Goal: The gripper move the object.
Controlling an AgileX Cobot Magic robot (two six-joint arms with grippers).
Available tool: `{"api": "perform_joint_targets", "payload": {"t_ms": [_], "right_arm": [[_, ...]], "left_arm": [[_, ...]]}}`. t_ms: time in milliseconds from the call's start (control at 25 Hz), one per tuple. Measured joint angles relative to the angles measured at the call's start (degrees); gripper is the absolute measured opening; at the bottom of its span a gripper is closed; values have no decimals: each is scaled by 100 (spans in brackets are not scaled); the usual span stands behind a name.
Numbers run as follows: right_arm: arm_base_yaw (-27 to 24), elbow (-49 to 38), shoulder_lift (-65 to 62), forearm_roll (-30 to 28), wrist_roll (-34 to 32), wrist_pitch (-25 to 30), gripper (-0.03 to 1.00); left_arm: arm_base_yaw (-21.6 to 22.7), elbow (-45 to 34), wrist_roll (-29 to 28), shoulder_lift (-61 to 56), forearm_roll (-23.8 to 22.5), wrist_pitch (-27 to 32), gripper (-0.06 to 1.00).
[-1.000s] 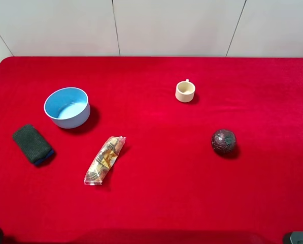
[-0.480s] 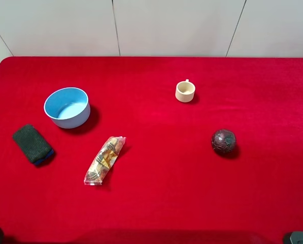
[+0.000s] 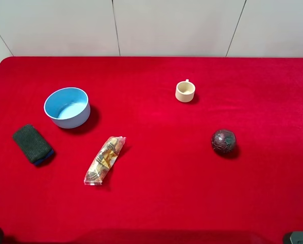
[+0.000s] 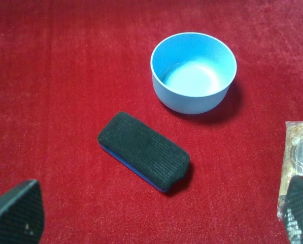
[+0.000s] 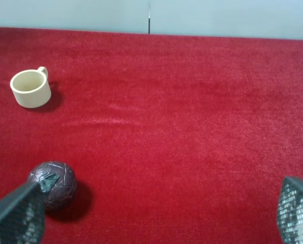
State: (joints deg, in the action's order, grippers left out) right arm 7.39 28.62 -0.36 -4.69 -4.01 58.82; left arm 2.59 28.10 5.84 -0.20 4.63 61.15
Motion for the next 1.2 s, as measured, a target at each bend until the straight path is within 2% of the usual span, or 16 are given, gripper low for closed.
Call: {"api": "perform_joint_targets", "payload": {"t_ms": [680, 960, 1200], "right_arm": [[0, 0, 0, 127, 0, 0, 69], [-438, 0, 0, 132, 0, 0, 69], [-464, 0, 0, 144, 0, 0, 69]], "left_arm": [[0, 0, 0, 0, 0, 0, 93], [0, 0, 0, 0, 0, 0, 93], [0, 0, 0, 0, 0, 0, 93]]}}
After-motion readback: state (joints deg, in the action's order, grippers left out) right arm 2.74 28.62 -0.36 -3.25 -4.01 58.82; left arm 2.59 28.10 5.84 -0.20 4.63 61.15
